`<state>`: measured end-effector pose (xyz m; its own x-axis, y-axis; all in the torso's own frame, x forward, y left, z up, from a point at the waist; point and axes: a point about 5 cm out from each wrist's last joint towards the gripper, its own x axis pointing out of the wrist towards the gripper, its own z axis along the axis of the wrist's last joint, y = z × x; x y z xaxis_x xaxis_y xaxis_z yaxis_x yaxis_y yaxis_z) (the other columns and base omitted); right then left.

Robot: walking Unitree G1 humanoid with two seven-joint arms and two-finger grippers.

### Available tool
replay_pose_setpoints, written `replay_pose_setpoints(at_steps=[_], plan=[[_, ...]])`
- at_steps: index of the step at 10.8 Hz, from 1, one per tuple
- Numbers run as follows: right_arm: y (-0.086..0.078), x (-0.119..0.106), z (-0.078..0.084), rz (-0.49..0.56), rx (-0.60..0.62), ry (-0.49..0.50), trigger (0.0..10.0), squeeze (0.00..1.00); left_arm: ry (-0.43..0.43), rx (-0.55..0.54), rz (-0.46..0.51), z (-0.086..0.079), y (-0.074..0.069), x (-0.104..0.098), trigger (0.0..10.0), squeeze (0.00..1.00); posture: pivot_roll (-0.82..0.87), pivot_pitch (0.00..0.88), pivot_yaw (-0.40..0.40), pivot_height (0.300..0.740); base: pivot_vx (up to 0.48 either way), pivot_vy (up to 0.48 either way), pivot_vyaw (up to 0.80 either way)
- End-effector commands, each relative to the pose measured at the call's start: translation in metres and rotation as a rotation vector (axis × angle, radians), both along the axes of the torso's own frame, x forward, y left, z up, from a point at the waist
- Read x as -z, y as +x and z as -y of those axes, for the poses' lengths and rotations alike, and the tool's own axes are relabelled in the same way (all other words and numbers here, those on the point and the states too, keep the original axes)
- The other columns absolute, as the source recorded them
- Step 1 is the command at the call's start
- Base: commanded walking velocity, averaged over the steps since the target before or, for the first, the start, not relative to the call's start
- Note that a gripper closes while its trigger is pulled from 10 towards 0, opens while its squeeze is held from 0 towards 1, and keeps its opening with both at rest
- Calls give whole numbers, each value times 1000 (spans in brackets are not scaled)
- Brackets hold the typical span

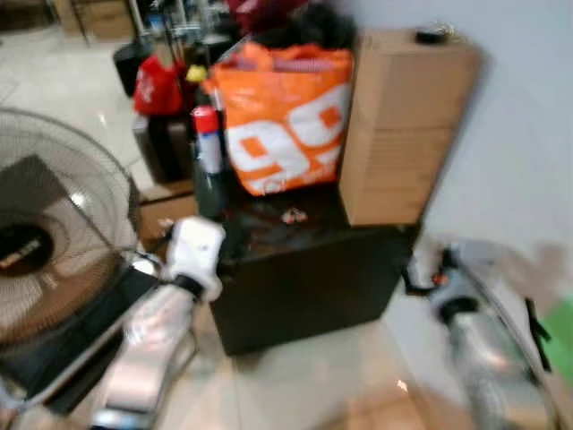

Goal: Hang keys on a hook

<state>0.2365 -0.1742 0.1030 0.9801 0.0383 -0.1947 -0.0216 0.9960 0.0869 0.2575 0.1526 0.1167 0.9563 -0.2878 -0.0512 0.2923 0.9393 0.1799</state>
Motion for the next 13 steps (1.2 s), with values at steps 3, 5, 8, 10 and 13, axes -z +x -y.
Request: replay_pose_setpoints(at_steps=[3,5,8,10,13], plan=[[2,-4,11,2,31,-24,10000,0,-8,18,9,6,2,-3,10000,0,-53,0,10,740,429,0,0],[3,-4,11,6,26,-50,10000,0,-7,19,8,5,2,-3,10000,0,-53,0,9,740,424,0,0],[1,-2,6,-6,-46,-53,10000,0,-4,22,5,6,1,-2,10000,0,-55,0,9,740,425,0,0],[1,1,1,-23,-141,-116,10000,0,0,30,-2,6,0,0,10000,0,-54,0,8,740,418,0,400],[5,4,5,-43,-179,-152,10000,0,6,35,-8,7,-1,1,10000,0,-53,0,5,740,412,0,0]])
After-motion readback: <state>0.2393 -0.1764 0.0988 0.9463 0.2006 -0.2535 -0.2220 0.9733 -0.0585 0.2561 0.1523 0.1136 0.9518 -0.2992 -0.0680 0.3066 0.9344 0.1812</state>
